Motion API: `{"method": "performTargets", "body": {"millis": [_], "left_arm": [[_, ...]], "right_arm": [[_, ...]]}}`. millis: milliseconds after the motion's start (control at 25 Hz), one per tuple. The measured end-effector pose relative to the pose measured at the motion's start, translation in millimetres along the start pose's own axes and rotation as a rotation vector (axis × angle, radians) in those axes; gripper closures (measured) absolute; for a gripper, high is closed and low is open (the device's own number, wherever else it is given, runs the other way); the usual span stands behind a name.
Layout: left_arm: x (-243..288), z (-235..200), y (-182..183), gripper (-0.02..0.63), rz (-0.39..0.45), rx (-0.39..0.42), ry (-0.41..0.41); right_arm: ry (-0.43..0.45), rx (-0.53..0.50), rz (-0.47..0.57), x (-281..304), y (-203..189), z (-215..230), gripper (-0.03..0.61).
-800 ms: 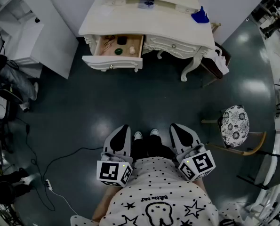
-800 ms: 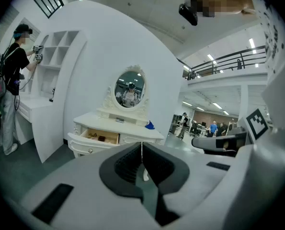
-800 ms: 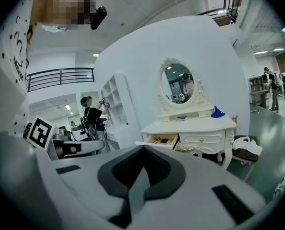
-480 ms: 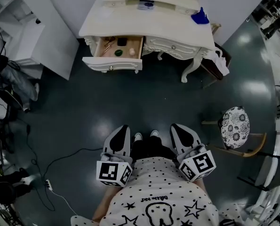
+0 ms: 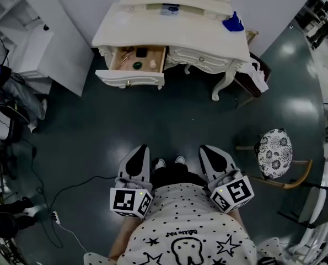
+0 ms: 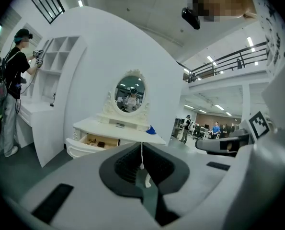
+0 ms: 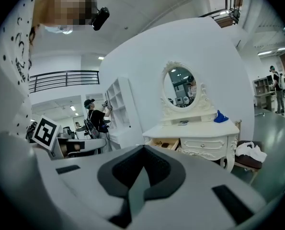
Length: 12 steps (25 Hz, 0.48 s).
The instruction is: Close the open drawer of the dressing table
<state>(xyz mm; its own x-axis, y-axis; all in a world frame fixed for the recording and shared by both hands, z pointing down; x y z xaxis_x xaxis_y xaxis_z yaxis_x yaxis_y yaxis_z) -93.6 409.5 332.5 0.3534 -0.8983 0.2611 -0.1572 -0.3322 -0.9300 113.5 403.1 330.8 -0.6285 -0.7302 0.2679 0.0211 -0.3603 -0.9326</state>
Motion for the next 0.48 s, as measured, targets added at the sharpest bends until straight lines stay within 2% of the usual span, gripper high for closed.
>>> {"method": "performTargets", "body": {"millis": [200,480], "left_arm": [[8,-8,6,0.595,0.057,0.016,0.059],[19,-31,12,0.594,0.071,0.023,0.136]], "right_arm": [[0.030,0.018,0.017,-4,-1,18,0.569],[0.046,0.002,-0.006,5,-1,31,0.569]]}}
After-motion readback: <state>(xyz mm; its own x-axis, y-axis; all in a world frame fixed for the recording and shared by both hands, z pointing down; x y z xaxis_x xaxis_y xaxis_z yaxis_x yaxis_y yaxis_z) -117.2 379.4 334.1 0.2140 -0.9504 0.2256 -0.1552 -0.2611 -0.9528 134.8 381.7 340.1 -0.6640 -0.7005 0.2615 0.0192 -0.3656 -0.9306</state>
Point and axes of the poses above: the fingertips, and each gripper's own axes: x forward along the fingers, z to its right, y out of its top, the point moved 5 cm from there along -x, backward along the fingers, and after that the axes turned 2 degrees about -x, right-handed, at the moved point
